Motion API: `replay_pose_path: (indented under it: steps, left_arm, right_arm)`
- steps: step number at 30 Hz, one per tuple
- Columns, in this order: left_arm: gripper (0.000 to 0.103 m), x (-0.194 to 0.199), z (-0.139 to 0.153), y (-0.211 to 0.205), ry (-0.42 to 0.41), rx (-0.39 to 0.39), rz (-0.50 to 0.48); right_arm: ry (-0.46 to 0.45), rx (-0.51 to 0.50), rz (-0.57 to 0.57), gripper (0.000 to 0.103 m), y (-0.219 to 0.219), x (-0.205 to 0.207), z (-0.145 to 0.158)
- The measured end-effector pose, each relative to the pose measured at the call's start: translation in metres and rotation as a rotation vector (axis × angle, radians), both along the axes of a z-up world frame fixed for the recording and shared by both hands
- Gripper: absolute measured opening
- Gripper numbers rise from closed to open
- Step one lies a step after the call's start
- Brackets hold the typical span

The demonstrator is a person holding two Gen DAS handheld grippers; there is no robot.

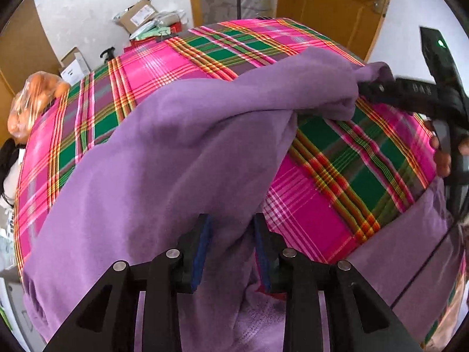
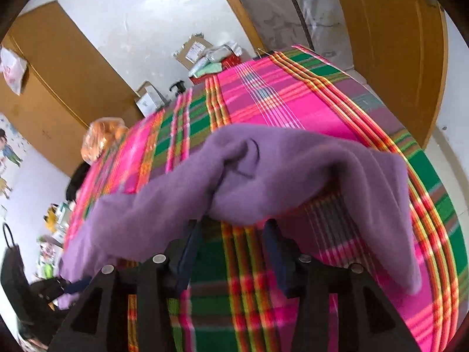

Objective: Fold clothes

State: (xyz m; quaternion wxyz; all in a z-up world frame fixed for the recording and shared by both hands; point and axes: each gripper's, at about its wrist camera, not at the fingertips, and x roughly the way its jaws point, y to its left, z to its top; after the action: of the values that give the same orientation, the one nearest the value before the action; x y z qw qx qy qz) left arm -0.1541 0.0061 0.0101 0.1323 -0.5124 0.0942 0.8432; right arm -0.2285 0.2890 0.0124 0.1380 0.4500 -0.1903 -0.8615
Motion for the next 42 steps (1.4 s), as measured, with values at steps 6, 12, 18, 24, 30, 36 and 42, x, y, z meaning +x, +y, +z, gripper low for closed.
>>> replay_pose_path:
  steps: [6,12,18,24,30,36,42]
  left_arm:
    - [0.033,-0.004,-0.001,0.003,0.017,-0.002,-0.008]
    - [0.033,-0.01,-0.003,0.002,0.021,0.035,-0.002]
    - [0.031,-0.015,-0.001,-0.007,0.0,0.104,0.022]
    - [0.011,-0.013,0.002,-0.014,-0.005,0.126,0.013]
    - [0.009,-0.006,0.01,-0.017,-0.015,0.183,-0.021]
    - [0.008,-0.001,0.022,-0.032,-0.02,0.264,-0.013]
    - [0.008,0.001,0.031,-0.049,-0.014,0.327,0.015]
  right_arm:
    - [-0.017,-0.07,-0.073,0.045,0.009,-0.02,-0.005]
    - [-0.023,-0.05,-0.111,0.016,0.012,-0.026,-0.006]
    - [0.035,-0.01,-0.131,0.01,0.018,-0.018,0.006]
    - [0.104,0.033,-0.19,0.009,0.037,-0.011,0.029]
    - [0.144,0.096,-0.243,0.009,0.055,-0.008,0.047]
    - [0.176,0.126,-0.294,0.009,0.067,-0.008,0.06]
    - [0.163,0.198,-0.317,0.009,0.066,-0.02,0.057]
